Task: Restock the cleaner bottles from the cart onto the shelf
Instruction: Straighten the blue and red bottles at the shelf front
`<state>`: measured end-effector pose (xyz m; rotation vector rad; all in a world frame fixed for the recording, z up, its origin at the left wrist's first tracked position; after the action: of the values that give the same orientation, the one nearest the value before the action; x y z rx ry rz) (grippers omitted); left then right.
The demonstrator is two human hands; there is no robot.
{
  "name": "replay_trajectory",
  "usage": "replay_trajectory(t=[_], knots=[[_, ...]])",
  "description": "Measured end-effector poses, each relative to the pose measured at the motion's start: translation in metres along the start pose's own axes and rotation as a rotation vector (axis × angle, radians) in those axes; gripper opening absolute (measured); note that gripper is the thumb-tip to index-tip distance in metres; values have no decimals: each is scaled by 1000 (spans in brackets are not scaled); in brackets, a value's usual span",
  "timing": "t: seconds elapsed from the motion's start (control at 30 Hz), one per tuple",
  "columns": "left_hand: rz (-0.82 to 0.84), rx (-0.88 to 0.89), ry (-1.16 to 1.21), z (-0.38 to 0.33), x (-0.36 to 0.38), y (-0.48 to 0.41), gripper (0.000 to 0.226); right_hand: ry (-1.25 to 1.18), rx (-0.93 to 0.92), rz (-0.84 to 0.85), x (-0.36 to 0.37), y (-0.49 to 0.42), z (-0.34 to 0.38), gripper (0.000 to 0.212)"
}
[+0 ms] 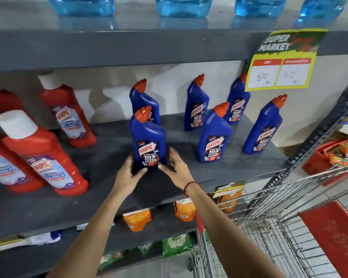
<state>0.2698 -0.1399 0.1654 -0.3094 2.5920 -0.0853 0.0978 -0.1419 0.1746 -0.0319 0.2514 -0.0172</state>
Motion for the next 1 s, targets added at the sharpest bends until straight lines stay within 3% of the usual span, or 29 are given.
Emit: replay_trajectory(t=[0.37, 0.7, 0.83, 0.9, 1.0], knots=[[-33, 130, -34, -7, 3, 9, 49, 35, 4, 41, -4, -11, -10, 59], [27, 111, 8, -1, 4, 8, 46, 78, -29, -24, -6, -6, -10, 56], [68, 48, 105, -2, -5, 10, 58, -19, 24, -247, -10, 11, -8, 61], [42, -24, 220, 5, -26, 19, 61, -82, 48, -409, -6, 29, -8, 51], [-117, -53, 301, 27, -82, 46, 30, -152, 38, -503, 22, 64, 5, 25]])
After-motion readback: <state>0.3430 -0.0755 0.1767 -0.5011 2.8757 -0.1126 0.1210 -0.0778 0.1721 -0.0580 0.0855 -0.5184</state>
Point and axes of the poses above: each hand's wrist, its own y-axis away from the middle knuckle, its own x-axis out of the palm, z = x × y, the point moved 4 cm from there along -y, towards the middle knuckle, and after that the axes turned 8 degrees about -z, right-handed, at the moved point
